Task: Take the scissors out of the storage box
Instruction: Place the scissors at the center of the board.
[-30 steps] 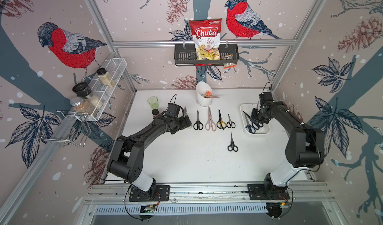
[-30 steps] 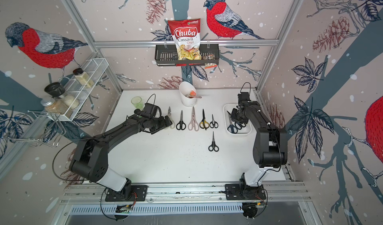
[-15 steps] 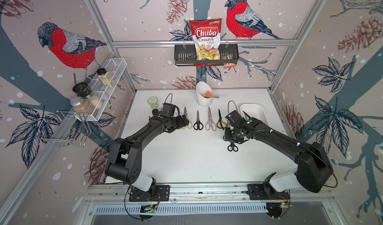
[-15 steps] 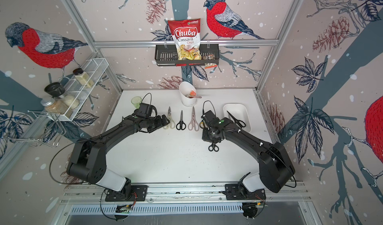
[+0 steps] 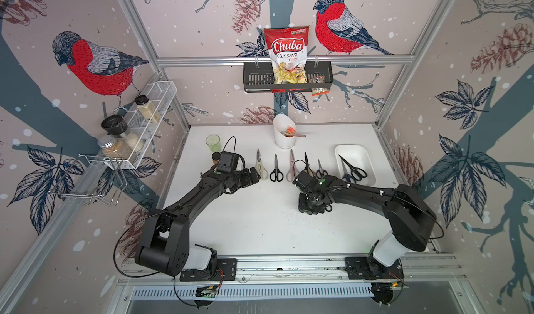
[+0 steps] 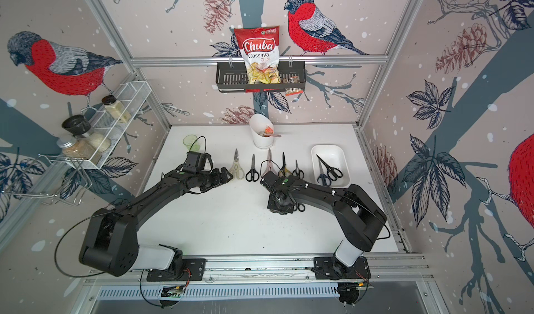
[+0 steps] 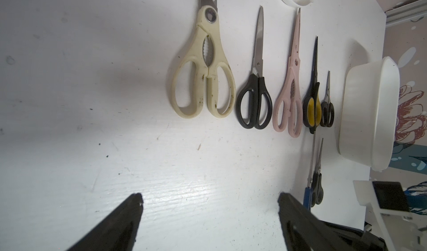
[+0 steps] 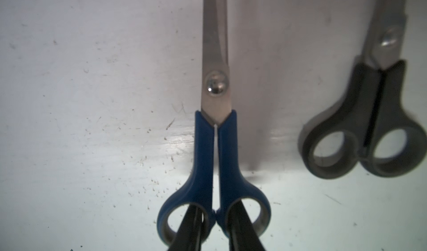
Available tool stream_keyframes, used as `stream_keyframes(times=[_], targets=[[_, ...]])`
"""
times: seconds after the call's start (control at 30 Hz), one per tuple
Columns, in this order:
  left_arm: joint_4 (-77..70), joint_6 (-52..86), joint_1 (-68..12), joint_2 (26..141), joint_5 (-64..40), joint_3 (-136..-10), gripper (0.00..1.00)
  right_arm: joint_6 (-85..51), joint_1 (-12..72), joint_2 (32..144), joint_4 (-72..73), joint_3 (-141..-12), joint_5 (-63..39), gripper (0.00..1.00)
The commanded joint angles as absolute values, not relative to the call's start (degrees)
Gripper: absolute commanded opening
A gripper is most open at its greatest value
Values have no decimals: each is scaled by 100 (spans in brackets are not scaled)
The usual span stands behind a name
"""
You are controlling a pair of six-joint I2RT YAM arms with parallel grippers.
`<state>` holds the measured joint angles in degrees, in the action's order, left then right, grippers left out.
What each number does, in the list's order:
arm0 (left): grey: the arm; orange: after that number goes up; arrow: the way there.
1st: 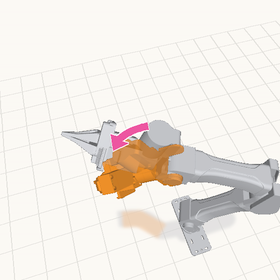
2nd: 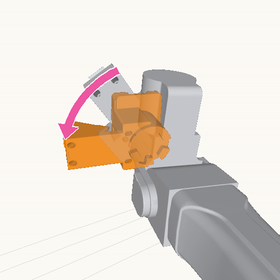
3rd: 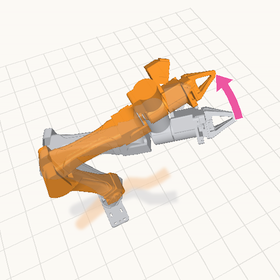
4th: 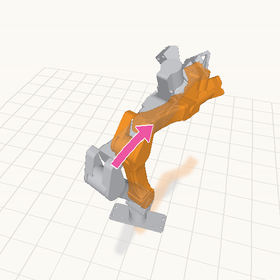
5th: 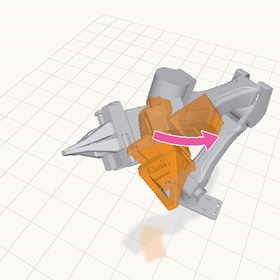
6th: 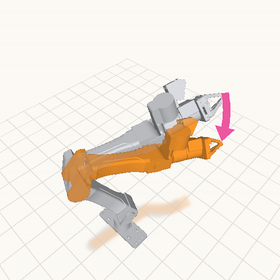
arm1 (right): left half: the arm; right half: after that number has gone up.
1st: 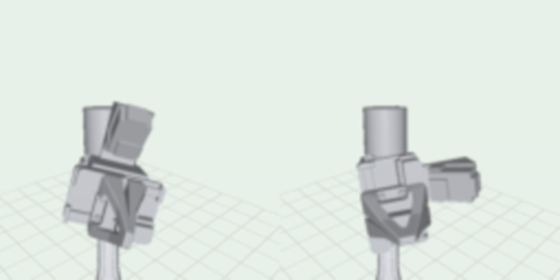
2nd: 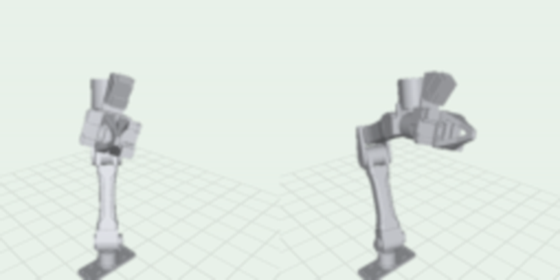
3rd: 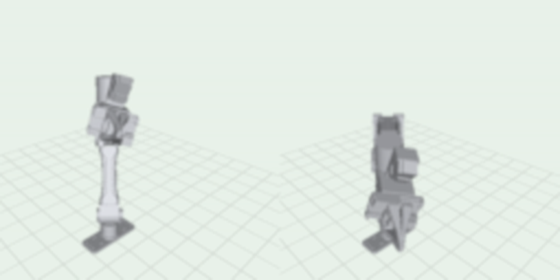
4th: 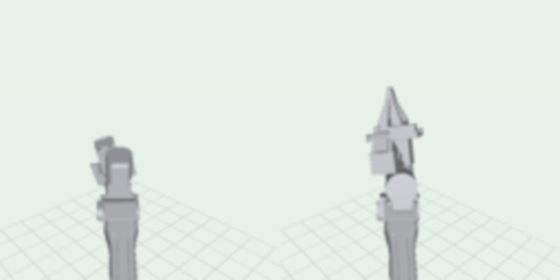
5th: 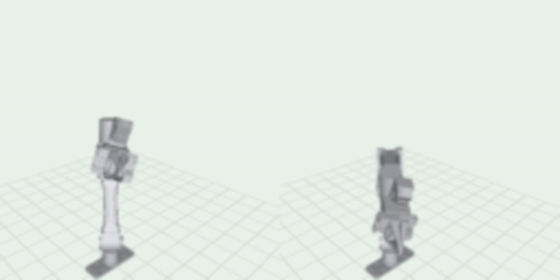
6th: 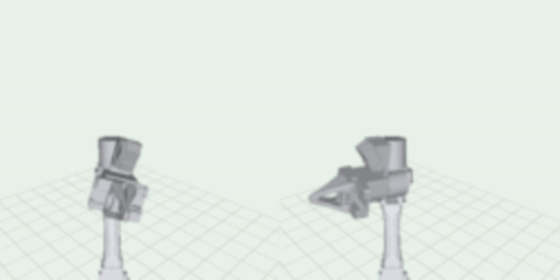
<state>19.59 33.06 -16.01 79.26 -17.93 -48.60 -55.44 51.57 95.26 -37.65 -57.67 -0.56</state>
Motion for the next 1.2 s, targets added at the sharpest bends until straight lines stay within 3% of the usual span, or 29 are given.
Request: stream_keyframes(times=[0.0, 0.33, 0.5, 0.73, 1.17], targets=[[1824, 3388, -1587, 7735, -1811, -4732, 95, -5636, 5151, 9657, -3820, -5779, 18, 0], [1865, 3596, -1584, 7341, -1613, -4465, 95, -5286, 5027, 10082, -3852, -5975, 172, 1], [1877, 3672, -1581, 7247, -1546, -4428, 95, -5119, 5023, 10219, -3937, -6042, 193, 9], [1873, 3807, -1582, 7165, -1499, -4396, 95, -4941, 5009, 10170, -4102, -6193, 217, 27], [1753, 3973, -1585, 7181, -1492, -4419, 95, -4643, 4672, 9669, -4301, -6343, 235, 33]])
